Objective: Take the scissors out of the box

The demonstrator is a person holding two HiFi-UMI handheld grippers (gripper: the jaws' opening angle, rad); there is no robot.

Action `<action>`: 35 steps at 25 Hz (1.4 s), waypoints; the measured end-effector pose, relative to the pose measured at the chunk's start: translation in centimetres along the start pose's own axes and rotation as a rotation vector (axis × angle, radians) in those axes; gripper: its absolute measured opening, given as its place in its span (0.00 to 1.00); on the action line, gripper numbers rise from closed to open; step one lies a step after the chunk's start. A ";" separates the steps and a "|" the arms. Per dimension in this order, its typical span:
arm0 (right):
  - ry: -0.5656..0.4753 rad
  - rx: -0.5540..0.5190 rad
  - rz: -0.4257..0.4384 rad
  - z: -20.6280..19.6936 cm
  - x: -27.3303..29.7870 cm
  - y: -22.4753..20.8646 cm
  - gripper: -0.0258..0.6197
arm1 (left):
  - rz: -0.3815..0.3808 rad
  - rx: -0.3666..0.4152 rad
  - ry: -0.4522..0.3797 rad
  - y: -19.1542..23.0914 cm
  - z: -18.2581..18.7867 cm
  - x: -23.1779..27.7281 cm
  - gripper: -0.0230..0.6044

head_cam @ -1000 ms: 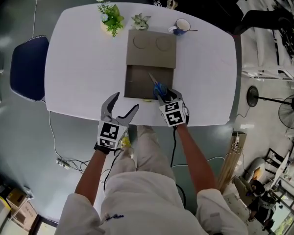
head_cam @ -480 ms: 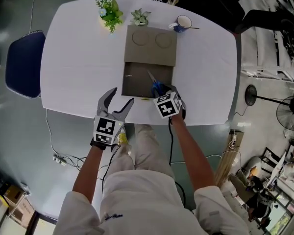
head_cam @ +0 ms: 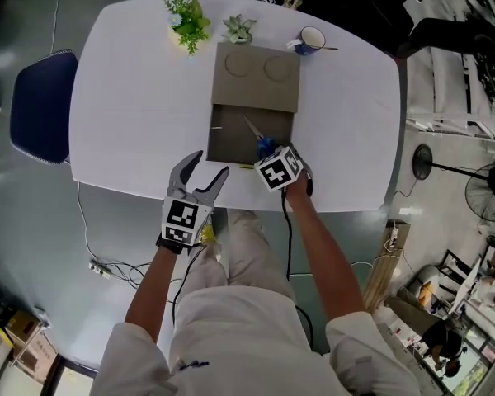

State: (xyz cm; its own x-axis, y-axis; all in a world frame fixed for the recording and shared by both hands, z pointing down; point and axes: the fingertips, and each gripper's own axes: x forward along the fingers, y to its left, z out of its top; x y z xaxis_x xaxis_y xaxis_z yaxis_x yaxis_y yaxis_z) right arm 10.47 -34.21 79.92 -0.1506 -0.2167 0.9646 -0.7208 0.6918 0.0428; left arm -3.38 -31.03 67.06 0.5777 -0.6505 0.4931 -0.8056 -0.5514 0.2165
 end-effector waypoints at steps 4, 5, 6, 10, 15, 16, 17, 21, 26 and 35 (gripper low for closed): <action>0.007 0.015 0.002 0.1 0.1 0.0 0.18 | -0.005 -0.011 -0.004 -0.3 -0.3 0.1 0.46; 0.007 0.019 0.004 0.1 0.1 0.0 0.18 | -0.005 -0.011 0.000 -0.3 -0.4 0.1 0.45; 0.007 0.022 0.006 0.1 0.1 0.0 0.18 | -0.005 -0.011 0.005 -0.3 -0.5 0.0 0.45; -0.007 0.023 0.005 0.0 0.1 -0.1 0.18 | -0.007 -0.003 0.022 -0.3 -0.9 0.0 0.44; -0.022 0.032 0.007 -0.1 0.2 -0.1 0.18 | -0.007 0.000 0.012 -0.1 -0.7 -0.3 0.43; -0.023 0.034 0.009 -0.2 0.2 0.0 0.18 | -0.008 -0.003 0.007 -0.1 -0.7 -0.4 0.43; -0.024 0.035 0.010 -0.1 0.2 0.0 0.18 | -0.007 -0.005 0.006 -0.1 -0.7 -0.4 0.43; -0.029 0.037 0.010 -0.1 0.2 0.0 0.18 | -0.005 -0.007 0.022 0.0 -1.2 -0.6 0.43; -0.032 0.046 0.029 -0.3 -0.2 0.1 0.18 | -0.010 -0.004 0.013 -0.8 -0.5 -1.3 0.42; -0.144 0.159 0.012 0.7 -3.7 -1.1 0.18 | 0.022 -0.020 0.010 0.1 -1.4 -3.1 0.40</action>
State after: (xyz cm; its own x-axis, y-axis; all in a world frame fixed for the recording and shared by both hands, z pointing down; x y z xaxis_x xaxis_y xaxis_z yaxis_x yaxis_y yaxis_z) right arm 11.38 -34.62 76.11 -0.2470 -0.3131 0.9170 -0.8143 0.5801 -0.0213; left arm -5.39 -28.33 66.73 0.5587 -0.6570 0.5062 -0.8206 -0.5265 0.2223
